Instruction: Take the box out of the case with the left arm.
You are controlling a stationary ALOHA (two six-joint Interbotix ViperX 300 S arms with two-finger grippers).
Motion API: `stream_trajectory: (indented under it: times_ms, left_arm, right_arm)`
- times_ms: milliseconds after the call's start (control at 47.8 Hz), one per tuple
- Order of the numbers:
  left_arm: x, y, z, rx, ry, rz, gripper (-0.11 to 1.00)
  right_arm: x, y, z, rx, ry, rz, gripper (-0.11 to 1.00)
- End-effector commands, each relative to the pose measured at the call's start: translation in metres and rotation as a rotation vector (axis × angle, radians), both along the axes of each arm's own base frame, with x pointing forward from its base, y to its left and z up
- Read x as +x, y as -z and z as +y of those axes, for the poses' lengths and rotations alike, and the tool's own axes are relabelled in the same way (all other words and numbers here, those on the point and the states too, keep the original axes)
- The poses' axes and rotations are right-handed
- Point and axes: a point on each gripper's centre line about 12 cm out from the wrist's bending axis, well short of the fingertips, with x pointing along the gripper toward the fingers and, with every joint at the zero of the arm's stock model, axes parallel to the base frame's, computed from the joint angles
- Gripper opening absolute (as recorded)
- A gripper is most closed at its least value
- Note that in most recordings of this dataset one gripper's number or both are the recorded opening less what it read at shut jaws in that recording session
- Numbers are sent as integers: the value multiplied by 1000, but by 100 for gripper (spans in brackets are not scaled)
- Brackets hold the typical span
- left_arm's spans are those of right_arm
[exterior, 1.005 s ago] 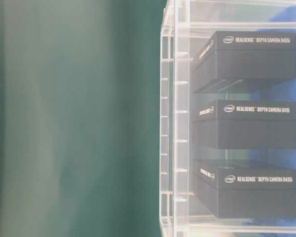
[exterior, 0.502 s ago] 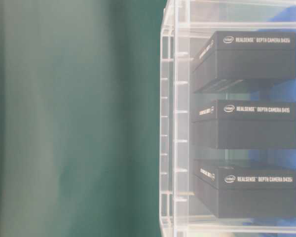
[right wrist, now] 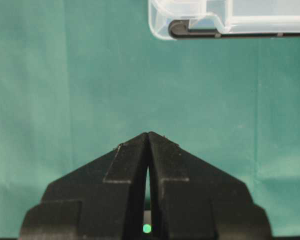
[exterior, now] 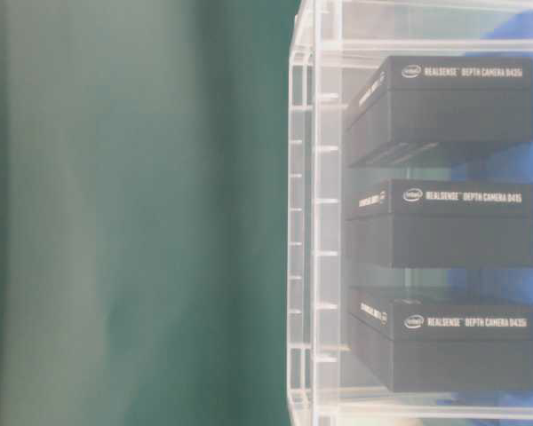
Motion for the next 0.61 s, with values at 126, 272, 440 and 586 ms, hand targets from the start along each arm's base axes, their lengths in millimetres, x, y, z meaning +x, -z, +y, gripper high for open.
stream_trajectory:
  times_ms: [126,272,440,586]
  left_arm:
    - [9,-3,3,-176,-420,17,2]
    - [5,1,4,-212,-559,78,2]
    - [4,1,4,-218,-575,85,2]
    - [4,1,9,-236,-633,82,2]
  right_arm:
    - [3,-7,0,0,6,-17,3]
    - [3,-7,-1,0,6,-14,3]
    - [4,-7,-1,0,6,-12,3]
    - [4,-7,-1,0,6,-12,3]
